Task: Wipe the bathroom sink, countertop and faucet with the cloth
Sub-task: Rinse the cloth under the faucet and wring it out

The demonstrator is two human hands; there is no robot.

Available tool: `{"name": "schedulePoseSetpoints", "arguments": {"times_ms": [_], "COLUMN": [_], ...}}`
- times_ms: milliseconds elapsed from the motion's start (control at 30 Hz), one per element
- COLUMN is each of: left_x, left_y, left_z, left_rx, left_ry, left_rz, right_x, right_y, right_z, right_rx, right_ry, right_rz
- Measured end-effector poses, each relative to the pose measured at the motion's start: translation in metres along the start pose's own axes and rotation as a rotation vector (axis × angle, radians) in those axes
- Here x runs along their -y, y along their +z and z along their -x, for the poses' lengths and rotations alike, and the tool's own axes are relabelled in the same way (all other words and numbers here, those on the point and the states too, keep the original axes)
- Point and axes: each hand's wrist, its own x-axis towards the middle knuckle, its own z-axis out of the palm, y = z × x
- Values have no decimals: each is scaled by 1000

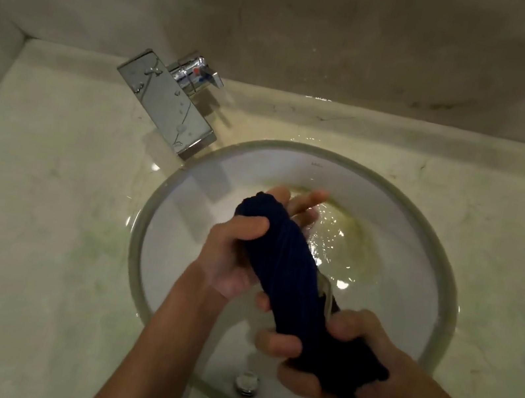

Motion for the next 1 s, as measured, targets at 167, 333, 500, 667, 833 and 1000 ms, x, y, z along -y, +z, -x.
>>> {"name": "schedulePoseSetpoints", "arguments": {"times_ms": [167,333,500,667,833,1000], "left_x": [4,-12,9,34,40,43], "left_y": [18,22,-16,-53,-48,-32], "left_z": [-9,-21,-51,-72,-85,-90], "left_rx": [226,-288,-694,-839,-890,-824], "left_ry": [85,-63,-137,-249,-424,-484], "left_rz": [319,-280,-690,-1185,-1565,-1752], "right_x": [-6,13,25,17,14,13], "right_y": [10,20,-22,-69,-82,-88], "right_z": [-5,-11,-48,-67,-77,-74], "right_rx": [95,-525,-1120,-1278,-1352,-1423], "right_ry": [-17,18,23,21,-50,37], "right_rz": [44,508,945,1051,1180,1348]}}
